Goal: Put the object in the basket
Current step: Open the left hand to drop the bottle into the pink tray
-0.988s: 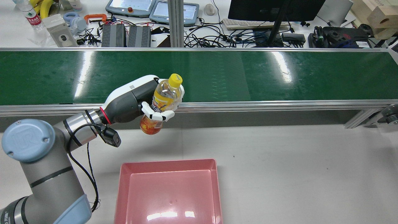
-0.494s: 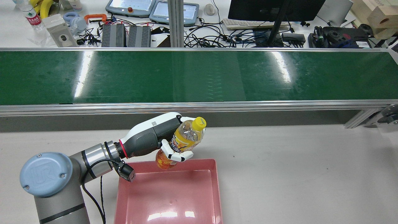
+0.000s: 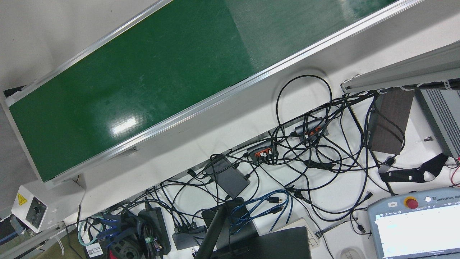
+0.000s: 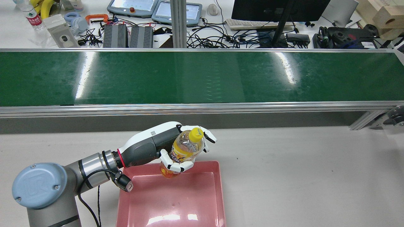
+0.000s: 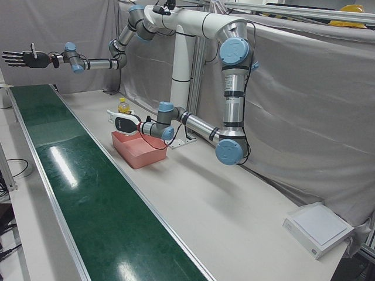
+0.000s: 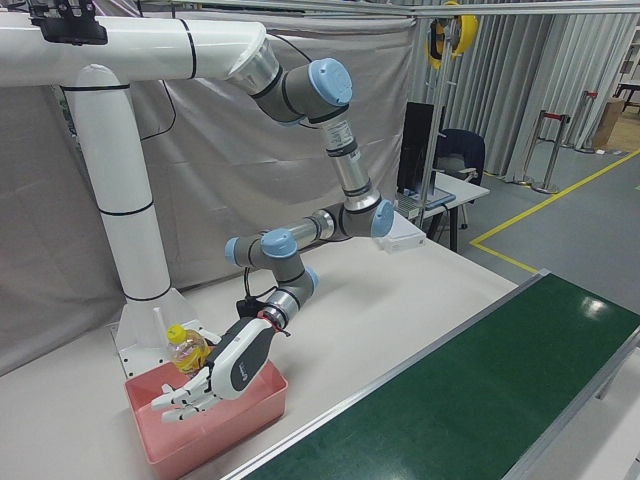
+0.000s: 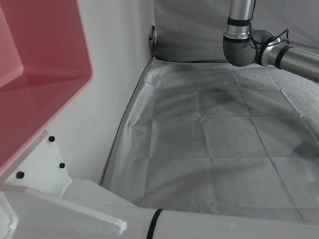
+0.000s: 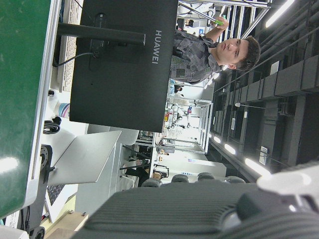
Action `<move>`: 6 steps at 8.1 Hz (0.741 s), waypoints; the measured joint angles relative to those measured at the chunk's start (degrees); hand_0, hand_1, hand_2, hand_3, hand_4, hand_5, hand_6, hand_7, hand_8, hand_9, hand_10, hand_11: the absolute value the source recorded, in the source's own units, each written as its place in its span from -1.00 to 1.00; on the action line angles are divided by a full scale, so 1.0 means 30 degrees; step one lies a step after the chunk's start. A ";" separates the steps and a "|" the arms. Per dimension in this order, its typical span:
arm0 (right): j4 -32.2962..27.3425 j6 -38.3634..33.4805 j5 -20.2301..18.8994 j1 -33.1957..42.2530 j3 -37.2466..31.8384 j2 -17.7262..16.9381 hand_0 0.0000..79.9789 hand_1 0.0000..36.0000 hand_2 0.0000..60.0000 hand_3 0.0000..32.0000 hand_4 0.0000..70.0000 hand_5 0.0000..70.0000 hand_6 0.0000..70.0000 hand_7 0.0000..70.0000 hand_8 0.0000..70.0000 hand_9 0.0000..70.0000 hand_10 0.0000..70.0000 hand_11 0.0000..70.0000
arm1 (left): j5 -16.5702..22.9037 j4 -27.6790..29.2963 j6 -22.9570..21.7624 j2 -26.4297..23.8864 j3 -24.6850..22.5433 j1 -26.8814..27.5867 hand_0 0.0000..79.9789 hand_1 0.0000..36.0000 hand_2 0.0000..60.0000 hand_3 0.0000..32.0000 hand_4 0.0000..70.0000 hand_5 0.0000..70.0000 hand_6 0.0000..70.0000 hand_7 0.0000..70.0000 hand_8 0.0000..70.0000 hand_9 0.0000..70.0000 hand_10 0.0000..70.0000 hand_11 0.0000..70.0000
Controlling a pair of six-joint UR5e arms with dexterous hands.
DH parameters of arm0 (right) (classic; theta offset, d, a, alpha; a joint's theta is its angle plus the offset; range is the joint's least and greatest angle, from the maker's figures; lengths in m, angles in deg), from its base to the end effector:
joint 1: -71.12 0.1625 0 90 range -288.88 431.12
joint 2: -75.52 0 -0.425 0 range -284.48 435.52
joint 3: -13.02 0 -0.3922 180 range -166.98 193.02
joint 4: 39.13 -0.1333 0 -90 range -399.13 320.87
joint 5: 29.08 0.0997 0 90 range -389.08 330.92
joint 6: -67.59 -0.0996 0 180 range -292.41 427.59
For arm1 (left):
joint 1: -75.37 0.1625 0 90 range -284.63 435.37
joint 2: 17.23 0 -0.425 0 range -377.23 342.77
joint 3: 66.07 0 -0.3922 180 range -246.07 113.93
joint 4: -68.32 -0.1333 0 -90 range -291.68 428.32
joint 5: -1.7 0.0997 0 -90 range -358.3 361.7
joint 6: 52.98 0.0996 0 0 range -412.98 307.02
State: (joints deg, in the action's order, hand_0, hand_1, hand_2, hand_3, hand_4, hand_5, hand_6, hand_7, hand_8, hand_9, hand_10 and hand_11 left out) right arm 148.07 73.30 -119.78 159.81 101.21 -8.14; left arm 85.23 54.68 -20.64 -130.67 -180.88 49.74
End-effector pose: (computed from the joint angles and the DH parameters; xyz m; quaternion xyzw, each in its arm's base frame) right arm 0.1199 -0.5356 0.6582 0.0221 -0.6901 0.7218 0.0485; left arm 0.4499 -0.3761 0.2857 -0.2187 0.8569 -0.3457 0.3136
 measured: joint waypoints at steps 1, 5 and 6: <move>0.0000 0.0010 -0.0001 -0.0002 -0.0008 0.0000 -1.00 -1.00 -1.00 -1.00 -1.00 -1.00 -1.00 -1.00 -1.00 -1.00 -1.00 -1.00 | 0.0011 0.0378 0.0018 0.0650 -0.0148 0.0003 0.22 0.10 -0.24 -1.00 -0.94 -0.91 -1.00 -0.97 -1.00 -1.00 -0.77 -0.60; 0.0000 0.0029 0.0000 -0.0002 -0.0011 0.0006 -1.00 -1.00 -1.00 -1.00 -1.00 -1.00 -1.00 -1.00 -1.00 -1.00 -1.00 -1.00 | 0.0045 0.0762 0.0029 0.1093 -0.0245 -0.0009 0.24 0.12 -0.32 -1.00 -0.99 -0.92 -1.00 -1.00 -1.00 -1.00 -0.80 -0.64; 0.0000 0.0029 0.0000 -0.0003 -0.0011 0.0015 -1.00 -1.00 -1.00 -1.00 -1.00 -1.00 -1.00 -1.00 -1.00 -1.00 -1.00 -1.00 | 0.0048 0.0800 0.0021 0.1098 -0.0252 -0.0010 0.24 0.12 -0.32 -1.00 -0.97 -0.90 -1.00 -0.99 -1.00 -1.00 -0.79 -0.63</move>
State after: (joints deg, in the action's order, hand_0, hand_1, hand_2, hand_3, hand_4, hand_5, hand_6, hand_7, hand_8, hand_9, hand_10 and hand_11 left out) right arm 148.08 73.39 -119.78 159.80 101.17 -8.10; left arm 85.37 57.08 -20.58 -127.38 -181.63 49.71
